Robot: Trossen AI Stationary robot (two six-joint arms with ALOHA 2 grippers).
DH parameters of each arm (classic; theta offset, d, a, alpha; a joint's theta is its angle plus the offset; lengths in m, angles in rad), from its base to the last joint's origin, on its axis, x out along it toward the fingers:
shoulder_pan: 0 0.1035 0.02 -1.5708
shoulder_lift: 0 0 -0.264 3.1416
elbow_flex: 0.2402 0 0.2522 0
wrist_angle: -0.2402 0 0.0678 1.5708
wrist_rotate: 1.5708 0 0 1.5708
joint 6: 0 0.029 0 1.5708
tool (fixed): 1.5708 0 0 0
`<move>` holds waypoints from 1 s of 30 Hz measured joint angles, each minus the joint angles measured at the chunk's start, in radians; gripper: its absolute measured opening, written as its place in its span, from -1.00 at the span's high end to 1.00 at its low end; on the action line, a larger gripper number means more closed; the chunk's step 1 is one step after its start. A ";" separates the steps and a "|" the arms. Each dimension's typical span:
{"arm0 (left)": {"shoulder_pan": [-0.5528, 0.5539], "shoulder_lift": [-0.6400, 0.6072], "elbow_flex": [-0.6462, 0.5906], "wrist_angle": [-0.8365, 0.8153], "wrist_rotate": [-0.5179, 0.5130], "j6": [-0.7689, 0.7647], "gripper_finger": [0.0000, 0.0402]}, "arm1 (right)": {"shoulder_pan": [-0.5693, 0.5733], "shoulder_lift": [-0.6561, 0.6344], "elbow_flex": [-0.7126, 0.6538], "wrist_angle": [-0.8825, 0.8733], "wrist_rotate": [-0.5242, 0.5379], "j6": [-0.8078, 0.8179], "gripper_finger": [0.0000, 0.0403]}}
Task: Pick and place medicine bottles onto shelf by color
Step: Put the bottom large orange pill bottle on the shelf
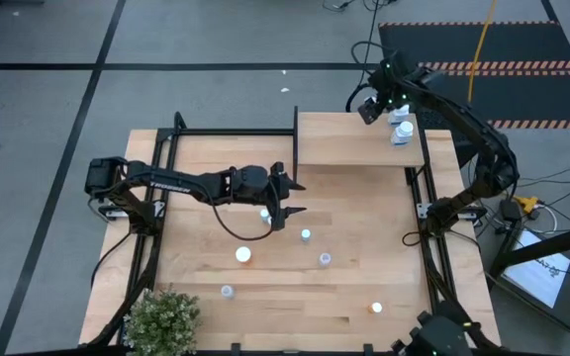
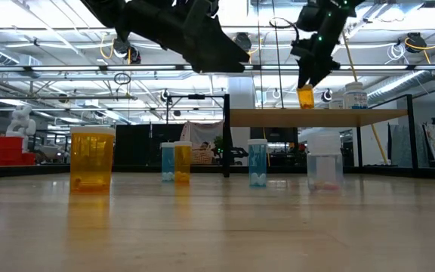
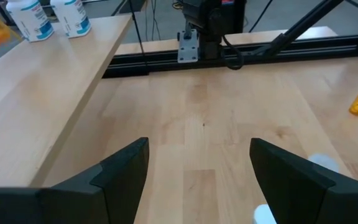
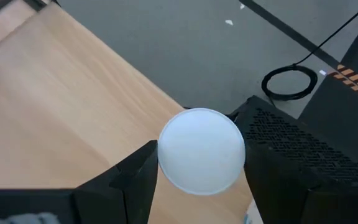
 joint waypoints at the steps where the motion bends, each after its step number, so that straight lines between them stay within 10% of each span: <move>1: -0.002 0.000 0.000 0.001 0.000 0.000 -0.39 | -0.002 -0.003 -0.024 0.022 0.000 0.000 -0.06; 30: -0.004 0.000 0.000 0.002 -0.001 0.009 -0.39 | -0.026 -0.006 -0.119 0.098 0.001 0.001 -0.07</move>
